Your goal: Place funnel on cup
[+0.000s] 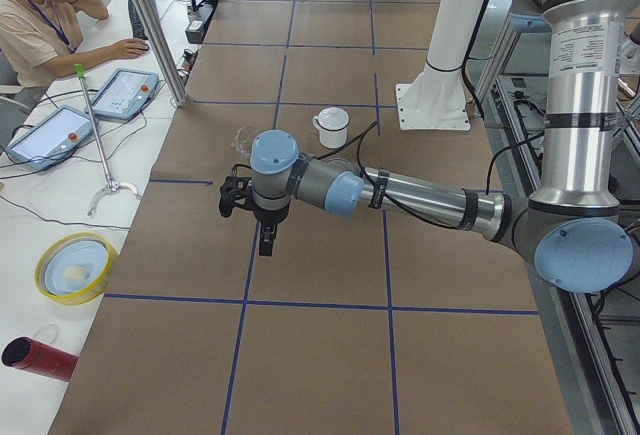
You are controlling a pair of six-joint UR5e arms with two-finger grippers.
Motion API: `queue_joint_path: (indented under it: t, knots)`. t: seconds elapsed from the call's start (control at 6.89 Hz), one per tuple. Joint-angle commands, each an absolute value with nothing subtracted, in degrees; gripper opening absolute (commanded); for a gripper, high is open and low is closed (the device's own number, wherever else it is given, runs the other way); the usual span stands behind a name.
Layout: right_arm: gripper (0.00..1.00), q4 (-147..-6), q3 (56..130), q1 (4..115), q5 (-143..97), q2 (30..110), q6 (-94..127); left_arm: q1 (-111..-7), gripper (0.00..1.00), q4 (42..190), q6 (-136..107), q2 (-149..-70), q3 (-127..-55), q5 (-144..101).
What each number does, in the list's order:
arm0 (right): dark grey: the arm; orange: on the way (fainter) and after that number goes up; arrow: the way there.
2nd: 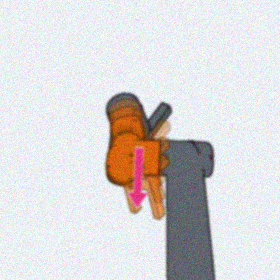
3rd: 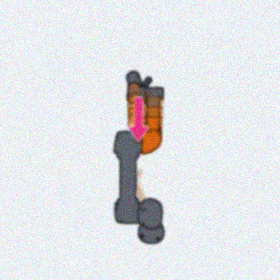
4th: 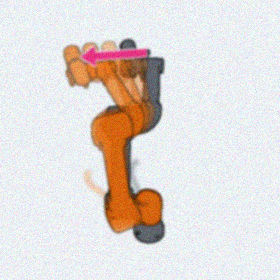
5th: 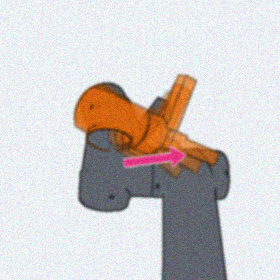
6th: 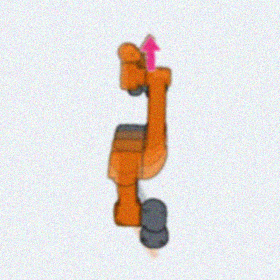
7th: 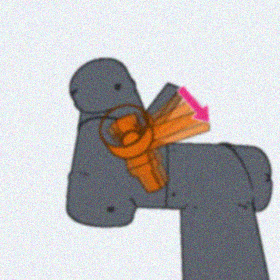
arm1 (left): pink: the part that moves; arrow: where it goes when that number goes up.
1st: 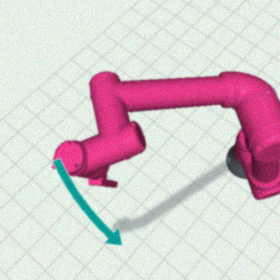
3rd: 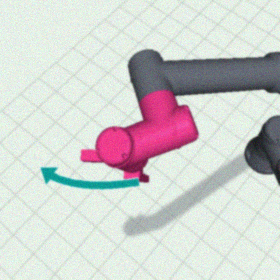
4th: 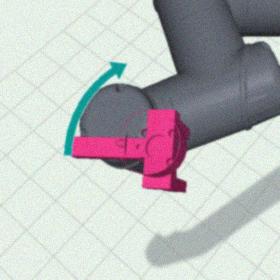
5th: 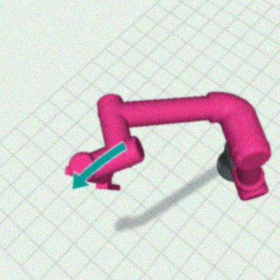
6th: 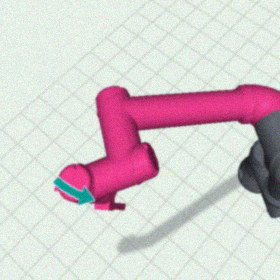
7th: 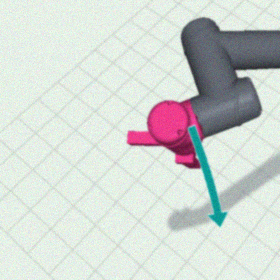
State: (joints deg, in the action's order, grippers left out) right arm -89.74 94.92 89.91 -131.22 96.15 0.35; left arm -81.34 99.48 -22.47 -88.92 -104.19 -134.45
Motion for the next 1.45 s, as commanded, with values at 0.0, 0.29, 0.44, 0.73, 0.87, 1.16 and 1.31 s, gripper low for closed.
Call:
queue_joint_path:
  t: [0.0, 0.29, 0.44, 0.73, 0.87, 1.16, 1.31]
  knots:
    - [1.00, -89.74, 94.92, 89.91, -131.22, 96.15, 0.35, -75.17, 1.00, 99.67, -36.76, -92.88, -106.25, -134.38]
    - [1.00, -89.74, 94.92, 89.91, -131.22, 96.15, 0.35, -67.54, 1.00, 99.23, -49.96, -99.81, -107.83, -133.25]
    - [1.00, -89.74, 94.92, 89.91, -131.22, 96.15, 0.35, -62.98, 1.00, 99.23, -53.32, -101.41, -109.84, -130.72]
    - [1.00, -89.74, 94.92, 89.91, -131.22, 96.15, 0.35, -54.37, 0.99, 90.34, -63.83, -107.71, -113.01, -127.98]
    - [1.00, -89.74, 94.92, 89.91, -131.22, 96.15, 0.35, -49.44, 0.99, 85.04, -68.51, -112.80, -113.38, -124.75]
    - [1.00, -89.74, 94.92, 89.91, -131.22, 96.15, 0.35, -41.43, 0.96, 83.59, -79.07, -116.53, -113.38, -119.82]
    - [1.00, -89.74, 94.92, 89.91, -131.22, 96.15, 0.35, -38.53, 0.92, 83.15, -83.02, -117.76, -112.86, -118.05]
